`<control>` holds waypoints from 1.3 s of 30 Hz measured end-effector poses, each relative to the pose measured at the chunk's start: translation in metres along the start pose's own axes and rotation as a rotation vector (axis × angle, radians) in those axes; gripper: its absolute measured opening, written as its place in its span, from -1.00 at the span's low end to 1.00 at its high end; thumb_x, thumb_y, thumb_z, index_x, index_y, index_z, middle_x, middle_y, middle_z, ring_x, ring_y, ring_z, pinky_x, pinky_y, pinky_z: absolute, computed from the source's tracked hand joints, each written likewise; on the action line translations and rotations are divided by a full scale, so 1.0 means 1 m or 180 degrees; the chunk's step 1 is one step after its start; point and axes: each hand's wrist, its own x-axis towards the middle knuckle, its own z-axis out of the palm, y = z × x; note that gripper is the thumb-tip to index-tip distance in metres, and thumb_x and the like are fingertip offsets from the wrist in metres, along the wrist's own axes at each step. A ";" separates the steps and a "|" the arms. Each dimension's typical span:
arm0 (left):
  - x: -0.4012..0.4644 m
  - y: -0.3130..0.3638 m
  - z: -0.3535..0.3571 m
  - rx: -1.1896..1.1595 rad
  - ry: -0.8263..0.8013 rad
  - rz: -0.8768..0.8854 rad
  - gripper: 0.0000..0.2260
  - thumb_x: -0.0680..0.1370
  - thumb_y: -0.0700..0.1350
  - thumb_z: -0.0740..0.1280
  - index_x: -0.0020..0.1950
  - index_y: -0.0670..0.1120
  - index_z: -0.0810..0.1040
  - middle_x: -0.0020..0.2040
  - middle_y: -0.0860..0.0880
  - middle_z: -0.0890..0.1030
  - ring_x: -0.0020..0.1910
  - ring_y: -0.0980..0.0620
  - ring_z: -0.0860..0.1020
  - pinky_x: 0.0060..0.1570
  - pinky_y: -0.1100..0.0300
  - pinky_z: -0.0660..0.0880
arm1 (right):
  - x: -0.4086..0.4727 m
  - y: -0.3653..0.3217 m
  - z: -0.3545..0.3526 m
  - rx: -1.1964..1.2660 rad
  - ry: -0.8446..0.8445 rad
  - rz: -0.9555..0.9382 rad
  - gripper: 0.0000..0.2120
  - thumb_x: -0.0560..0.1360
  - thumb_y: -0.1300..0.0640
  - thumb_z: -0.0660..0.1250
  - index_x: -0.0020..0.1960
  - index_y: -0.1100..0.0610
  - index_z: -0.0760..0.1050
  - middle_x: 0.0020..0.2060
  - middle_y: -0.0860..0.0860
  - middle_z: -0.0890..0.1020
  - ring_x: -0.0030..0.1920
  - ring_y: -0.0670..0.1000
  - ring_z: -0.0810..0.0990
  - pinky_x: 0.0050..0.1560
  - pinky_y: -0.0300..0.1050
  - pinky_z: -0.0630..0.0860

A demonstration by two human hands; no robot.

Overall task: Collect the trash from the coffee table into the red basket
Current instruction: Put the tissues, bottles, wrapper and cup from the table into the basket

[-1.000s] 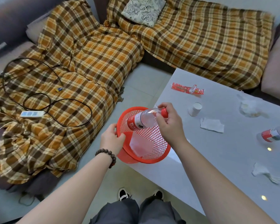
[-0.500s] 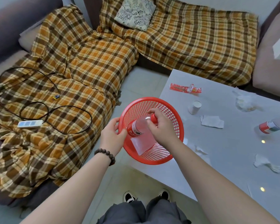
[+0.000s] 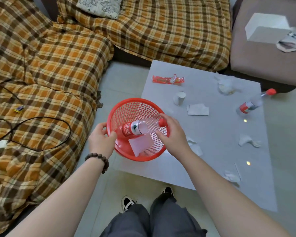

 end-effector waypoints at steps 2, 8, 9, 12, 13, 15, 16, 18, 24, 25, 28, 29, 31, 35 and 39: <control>0.001 0.001 0.011 0.0000 0.0028 -0.0051 -0.76 0.52 -0.16 0.35 0.19 -0.09 0.53 0.00 -0.06 0.66 -0.05 -0.04 0.64 -0.01 -0.03 0.59 | -0.002 0.020 -0.013 0.0020 0.0037 0.0142 -0.46 0.43 0.16 0.39 0.37 0.00 0.33 0.14 -0.12 0.41 0.12 -0.35 0.34 0.11 -0.57 0.16; 0.003 0.006 0.044 0.0086 0.0409 -0.0229 -0.75 0.52 -0.14 0.32 0.20 -0.09 0.53 0.04 -0.10 0.67 -0.14 0.00 0.64 -0.12 0.02 0.60 | 0.005 0.111 -0.047 -0.0273 -0.0095 0.0819 -0.49 0.46 0.14 0.36 0.38 0.06 0.32 0.32 0.06 0.38 0.31 0.02 0.37 0.28 -0.25 0.29; 0.003 0.007 0.051 0.0114 0.0492 -0.0265 -0.76 0.51 -0.13 0.32 0.17 -0.07 0.54 0.06 -0.11 0.67 -0.09 -0.04 0.64 -0.05 -0.03 0.60 | 0.007 0.130 -0.050 -0.0359 -0.0213 0.0923 -0.48 0.46 0.13 0.36 0.38 0.05 0.31 0.34 0.06 0.36 0.32 0.06 0.36 0.31 -0.13 0.31; -0.001 0.009 0.076 0.0148 0.0754 -0.0405 -0.82 0.49 -0.09 0.32 0.09 0.02 0.52 0.08 -0.08 0.66 0.02 -0.07 0.63 0.04 -0.12 0.57 | 0.016 0.186 -0.053 -0.0717 -0.0682 0.1158 -0.43 0.44 0.09 0.37 0.41 0.03 0.29 0.41 0.08 0.28 0.39 0.13 0.26 0.35 0.00 0.29; -0.002 0.009 0.085 0.0132 0.0835 -0.0447 -0.81 0.48 -0.07 0.32 0.09 0.02 0.52 0.07 -0.07 0.66 0.03 -0.07 0.64 0.03 -0.13 0.58 | 0.019 0.202 -0.053 -0.0827 -0.0844 0.1187 -0.41 0.44 0.06 0.38 0.42 0.01 0.28 0.44 0.09 0.24 0.42 0.13 0.21 0.37 0.00 0.27; -0.004 0.005 0.101 0.0055 0.1000 -0.0549 -0.78 0.46 -0.05 0.32 0.10 0.02 0.53 0.03 -0.06 0.67 -0.01 -0.07 0.65 0.00 -0.12 0.59 | 0.025 0.233 -0.048 -0.1066 -0.1182 0.1167 -0.38 0.43 0.01 0.40 0.43 -0.02 0.26 0.48 0.08 0.19 0.46 0.13 0.12 0.39 0.01 0.22; -0.005 0.003 0.108 -0.0038 0.1085 -0.0600 -0.78 0.44 -0.05 0.32 0.08 0.03 0.54 0.00 -0.05 0.68 -0.05 -0.06 0.66 -0.03 -0.08 0.60 | 0.028 0.245 -0.045 -0.1220 -0.1343 0.1115 -0.36 0.42 -0.01 0.40 0.44 -0.03 0.24 0.49 0.08 0.16 0.47 0.14 0.09 0.40 0.01 0.19; -0.007 -0.001 0.121 -0.0291 0.1310 -0.0676 -0.84 0.41 -0.05 0.33 -0.03 0.11 0.56 -0.12 0.04 0.69 -0.18 0.05 0.68 -0.23 0.11 0.62 | 0.035 0.268 -0.036 -0.1581 -0.1629 0.0907 -0.32 0.42 -0.05 0.38 0.47 -0.05 0.17 0.51 0.07 0.09 0.50 0.15 0.02 0.45 0.02 0.12; -0.017 -0.014 0.133 -0.0421 0.1791 -0.0697 -0.84 0.40 -0.01 0.38 -0.09 0.24 0.60 -0.20 0.16 0.71 -0.29 0.10 0.69 -0.45 0.22 0.56 | 0.036 0.308 -0.007 -0.2354 -0.2315 0.0202 -0.27 0.48 -0.01 0.27 0.52 -0.04 -0.05 0.54 0.10 -0.10 0.52 0.20 -0.15 0.48 0.07 0.02; -0.019 -0.017 0.133 -0.0437 0.1827 -0.0698 -0.83 0.40 0.00 0.38 -0.07 0.25 0.60 -0.18 0.14 0.71 -0.26 0.07 0.70 -0.39 0.17 0.59 | 0.034 0.310 -0.005 -0.2510 -0.2281 0.0105 -0.33 0.52 0.06 0.21 0.52 -0.02 -0.06 0.54 0.10 -0.10 0.52 0.20 -0.14 0.47 0.06 0.05; -0.024 -0.019 0.136 -0.0434 0.1899 -0.0713 -0.82 0.38 -0.01 0.39 -0.10 0.27 0.59 -0.18 0.12 0.72 -0.25 0.04 0.70 -0.35 0.15 0.60 | 0.031 0.311 -0.004 -0.2477 -0.1956 -0.0048 -0.45 0.50 0.24 0.19 0.46 0.04 0.18 0.50 0.08 0.14 0.47 0.18 0.10 0.34 -0.01 0.27; -0.026 -0.018 0.137 -0.0419 0.1925 -0.0703 -0.82 0.37 -0.02 0.39 -0.11 0.27 0.59 -0.20 0.13 0.71 -0.27 0.07 0.70 -0.37 0.21 0.59 | 0.033 0.311 -0.005 -0.2306 -0.1827 -0.0038 -0.52 0.47 0.28 0.20 0.37 0.08 0.33 0.44 0.09 0.27 0.40 0.17 0.22 0.21 -0.02 0.35; -0.029 -0.017 0.139 -0.0380 0.1963 -0.0683 -0.80 0.37 -0.04 0.38 -0.14 0.29 0.59 -0.25 0.18 0.70 -0.32 0.14 0.68 -0.41 0.29 0.55 | 0.039 0.309 -0.008 -0.2017 -0.1641 0.0018 -0.72 0.43 0.31 0.19 0.11 0.19 0.49 0.24 0.09 0.47 0.20 0.15 0.36 -0.08 -0.01 0.42; -0.036 -0.014 0.142 -0.0117 0.1963 -0.0666 -0.84 0.38 -0.05 0.34 -0.14 0.22 0.55 -0.35 0.20 0.64 -0.39 0.29 0.59 -0.38 0.24 0.56 | 0.054 0.282 -0.016 -0.1590 -0.1614 0.0173 -0.87 0.44 0.29 0.20 -0.10 0.23 0.51 -0.08 0.12 0.51 0.04 0.16 0.42 -0.28 -0.05 0.32; -0.045 -0.007 0.142 0.0061 0.2010 -0.0748 -0.74 0.39 -0.10 0.30 0.07 -0.01 0.54 -0.14 -0.01 0.67 -0.19 0.07 0.64 -0.14 0.07 0.59 | 0.062 0.224 -0.039 -0.0633 -0.0898 0.0189 -0.83 0.42 0.27 0.25 -0.04 0.18 0.56 -0.05 0.06 0.56 0.04 0.09 0.46 -0.19 -0.17 0.23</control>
